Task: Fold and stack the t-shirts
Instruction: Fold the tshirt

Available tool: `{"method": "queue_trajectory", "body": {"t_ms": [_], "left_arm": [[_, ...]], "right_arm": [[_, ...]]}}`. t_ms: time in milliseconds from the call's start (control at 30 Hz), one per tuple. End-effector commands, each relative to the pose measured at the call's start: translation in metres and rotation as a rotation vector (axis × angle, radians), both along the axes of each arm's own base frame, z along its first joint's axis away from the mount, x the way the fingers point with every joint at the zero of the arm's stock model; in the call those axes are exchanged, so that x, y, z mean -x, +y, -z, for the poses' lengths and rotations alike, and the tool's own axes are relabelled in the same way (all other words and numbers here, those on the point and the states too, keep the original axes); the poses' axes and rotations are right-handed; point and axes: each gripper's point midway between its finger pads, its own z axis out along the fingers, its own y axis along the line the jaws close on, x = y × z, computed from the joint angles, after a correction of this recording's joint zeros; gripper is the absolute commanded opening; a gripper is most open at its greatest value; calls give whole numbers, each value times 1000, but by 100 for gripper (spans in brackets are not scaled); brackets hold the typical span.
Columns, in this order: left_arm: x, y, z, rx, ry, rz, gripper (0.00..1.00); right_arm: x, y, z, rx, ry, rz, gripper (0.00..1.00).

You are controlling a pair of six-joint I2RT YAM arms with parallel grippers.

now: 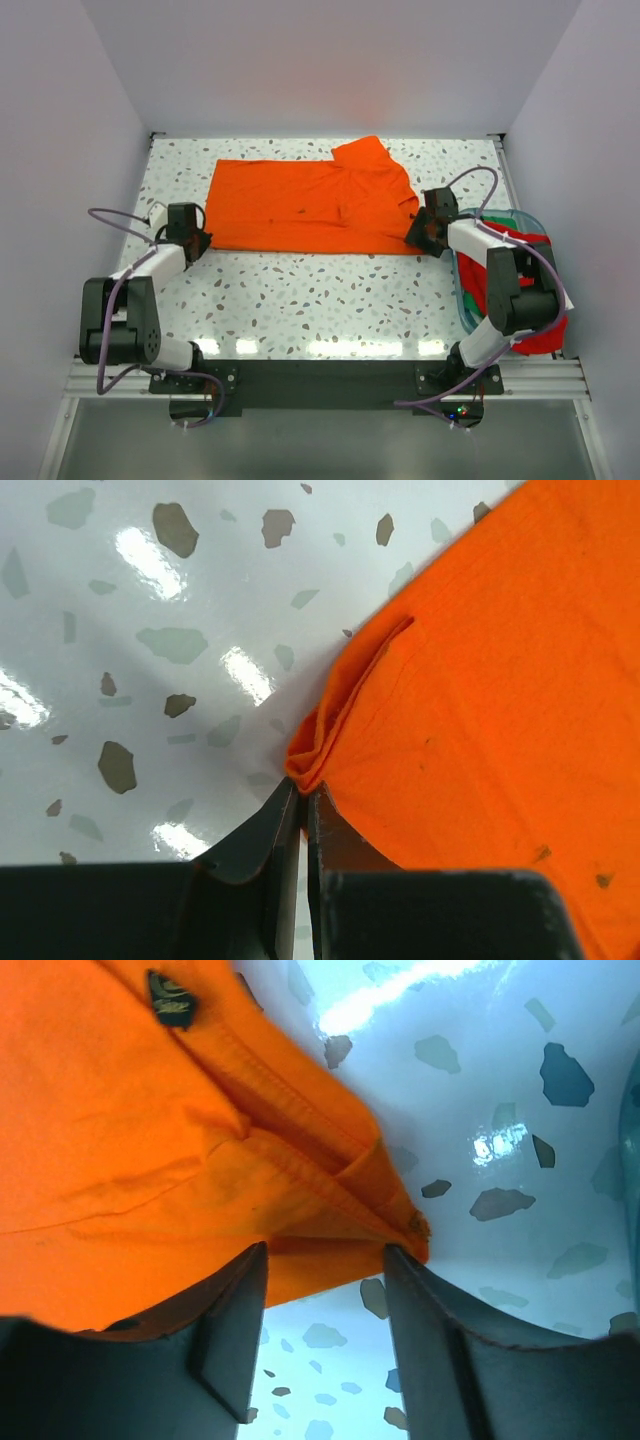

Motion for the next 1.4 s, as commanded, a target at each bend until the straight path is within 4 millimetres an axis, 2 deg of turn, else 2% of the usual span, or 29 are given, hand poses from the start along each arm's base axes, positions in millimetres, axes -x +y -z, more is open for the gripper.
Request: {"method": "queue_trajectory", "body": {"t_ms": [0,33,100,167,267,300,333,367,500,600,633,733,800,833,900,1200,1367], "left_arm": [[10,23,-16,-78,-11,-65,0],[12,24,-21,-82,-26,-68,0],[20,25,-19,-85,-18,-76,0],[28,25,-20,-88,-19,-80,0],[40,27,-21,-93,-8,-96,0],[44,28,-21,-96,-6,-100,0],[50,29,-23,-98,-3,-109,0],[53,31,-24,-108,-2,-118,0],[68,34,-30,-123,-4,-138,0],[78,35,-33,-129,-5,-145,0],[81,35,-32,-130,-7,-144,0],[88,35,-27,-130,6,-147,0],[91,35,-23,-127,14,-148,0],[93,34,-20,-125,17,-145,0],[94,33,-17,-119,20,-142,0],[92,34,-15,-127,19,-140,0],[91,35,-11,-131,28,-138,0]], "right_arm": [[11,-3,14,9,40,-5,52],[12,-2,15,3,44,-9,49],[16,-1,19,-5,58,-16,44],[22,1,21,-14,69,-25,30],[32,0,15,-18,64,-35,15],[37,0,13,-18,70,-37,12],[38,-1,2,-19,41,-42,8],[47,1,3,-30,52,-48,7],[67,0,-15,-43,20,-58,4],[78,-1,-27,-49,-21,-56,10],[80,-2,-29,-52,-31,-54,24],[75,3,-34,-69,-77,-84,47],[66,4,-31,-67,-83,-92,54],[58,5,-36,-61,-96,-106,56],[51,8,-26,-63,-61,-119,57],[8,16,-24,-79,-100,-101,57],[0,19,-14,-64,-71,-94,49]]}}
